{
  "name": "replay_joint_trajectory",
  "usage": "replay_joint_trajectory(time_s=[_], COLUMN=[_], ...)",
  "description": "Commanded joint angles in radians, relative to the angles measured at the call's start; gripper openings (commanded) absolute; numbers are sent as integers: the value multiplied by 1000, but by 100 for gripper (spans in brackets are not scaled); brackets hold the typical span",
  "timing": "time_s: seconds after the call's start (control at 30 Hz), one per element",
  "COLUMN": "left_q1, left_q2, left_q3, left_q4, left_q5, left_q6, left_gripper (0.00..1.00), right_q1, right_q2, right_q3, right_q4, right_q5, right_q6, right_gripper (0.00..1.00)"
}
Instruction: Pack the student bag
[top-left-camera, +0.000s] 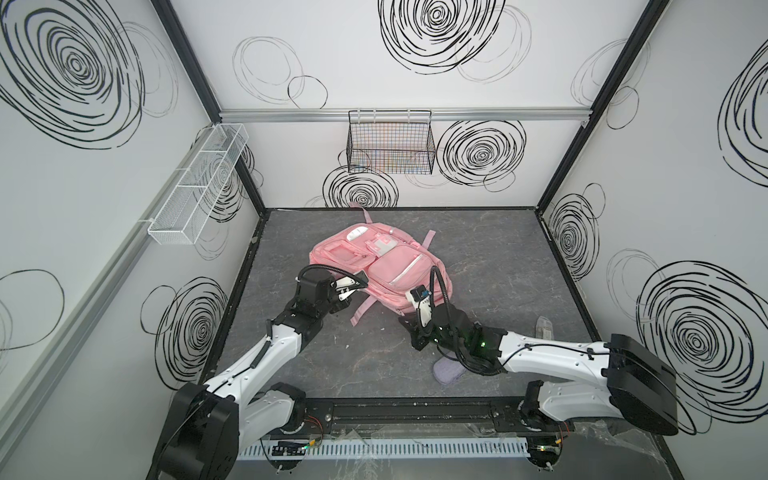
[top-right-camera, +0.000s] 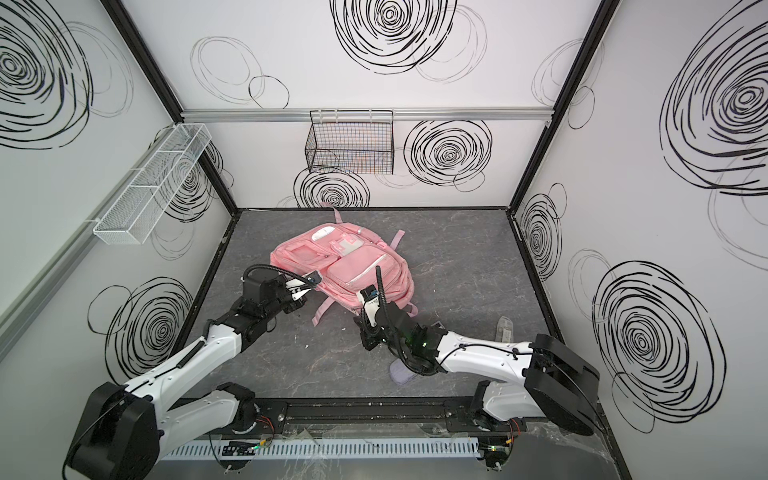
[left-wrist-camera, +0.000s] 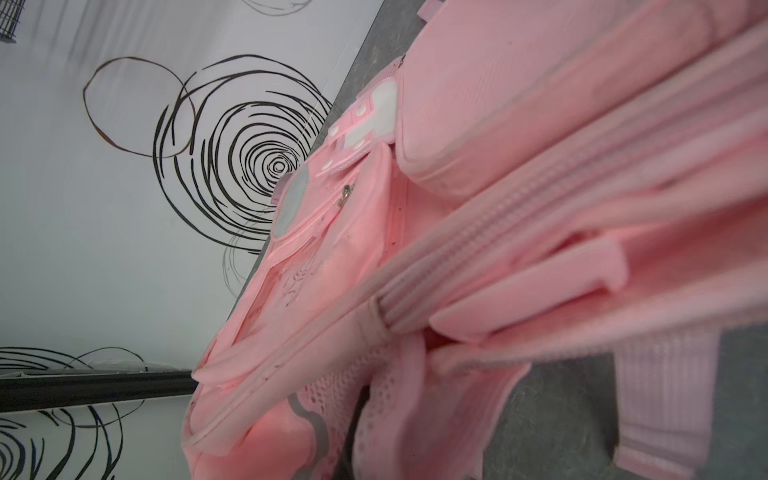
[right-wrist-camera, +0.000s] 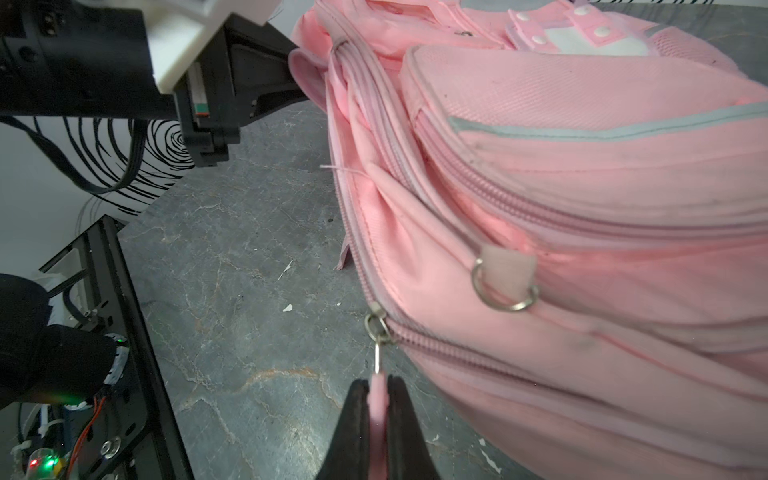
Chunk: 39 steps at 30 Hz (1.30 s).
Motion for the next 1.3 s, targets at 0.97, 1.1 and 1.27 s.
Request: replay_joint_trajectory(time_s=[0.97, 1.1, 1.27], left_q1=[-131, -116, -118], left_q2=[-126, -107, -110], left_q3=[31, 28, 24], left_q4=[-254, -252, -242], left_q5=[514, 483, 463], left_q6=[181, 195, 220], left_gripper=[90, 80, 39], right_q1=[16, 16, 12], right_q2=[64, 62, 42], right_q3=[206, 208, 197], right_q4=[58, 55, 57], right_q5=[-255, -265, -266], right_q6=[3, 6, 14], right_gripper=[0, 0, 0])
